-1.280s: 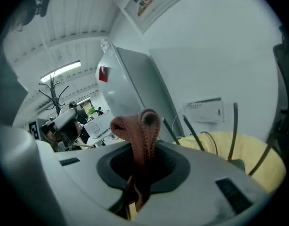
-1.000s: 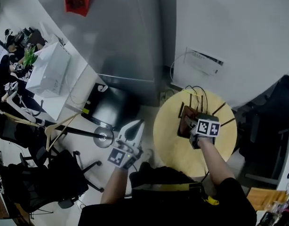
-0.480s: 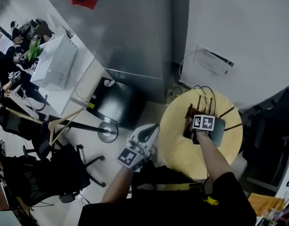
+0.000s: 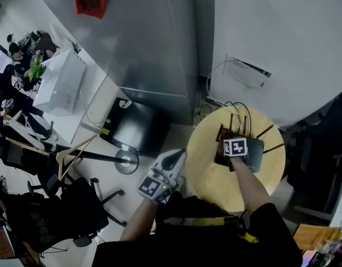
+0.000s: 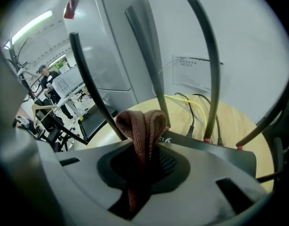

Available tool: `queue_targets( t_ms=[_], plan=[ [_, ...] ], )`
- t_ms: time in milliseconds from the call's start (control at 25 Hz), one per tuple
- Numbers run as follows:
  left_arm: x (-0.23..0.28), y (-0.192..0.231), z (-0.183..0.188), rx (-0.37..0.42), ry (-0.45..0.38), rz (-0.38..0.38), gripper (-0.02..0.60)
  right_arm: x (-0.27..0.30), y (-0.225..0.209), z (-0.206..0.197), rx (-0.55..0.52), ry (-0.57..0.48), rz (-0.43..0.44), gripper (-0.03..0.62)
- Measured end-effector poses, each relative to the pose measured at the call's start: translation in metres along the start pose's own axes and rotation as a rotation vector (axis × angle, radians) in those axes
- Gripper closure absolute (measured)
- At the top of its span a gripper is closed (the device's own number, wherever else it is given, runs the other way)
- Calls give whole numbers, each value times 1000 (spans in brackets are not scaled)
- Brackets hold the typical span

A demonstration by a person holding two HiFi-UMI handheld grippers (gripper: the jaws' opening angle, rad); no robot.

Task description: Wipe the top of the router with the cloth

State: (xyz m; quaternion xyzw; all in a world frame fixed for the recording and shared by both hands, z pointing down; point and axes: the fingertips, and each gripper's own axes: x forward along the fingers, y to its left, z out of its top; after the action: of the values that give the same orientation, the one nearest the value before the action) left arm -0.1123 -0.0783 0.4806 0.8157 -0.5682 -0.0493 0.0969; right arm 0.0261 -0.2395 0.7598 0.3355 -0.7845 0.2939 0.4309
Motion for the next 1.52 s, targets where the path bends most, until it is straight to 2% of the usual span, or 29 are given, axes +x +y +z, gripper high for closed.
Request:
queue_targets(
  t_ms=[240, 440, 680, 920, 1440, 1520],
  plan=[
    [9, -9, -4, -1, 6, -47, 584, -10, -27, -11, 58, -3, -26, 531],
    [11, -11, -10, -8, 18, -58, 584, -19, -48, -18, -34, 11, -106, 531],
    [18, -16, -9, -2, 12, -81, 584, -27, -70, -27, -33, 5, -150, 531],
    [27, -29, -12, 7, 23, -116, 584, -40, -71, -10, -98, -73, -167, 531],
    [54, -61, -21, -1, 36, -182, 584, -58, -124, -37, -10, -73, -235, 531],
    [57, -64, -21, 4, 38, -187, 584, -63, -128, -35, 4, -98, -232, 531]
  ],
)
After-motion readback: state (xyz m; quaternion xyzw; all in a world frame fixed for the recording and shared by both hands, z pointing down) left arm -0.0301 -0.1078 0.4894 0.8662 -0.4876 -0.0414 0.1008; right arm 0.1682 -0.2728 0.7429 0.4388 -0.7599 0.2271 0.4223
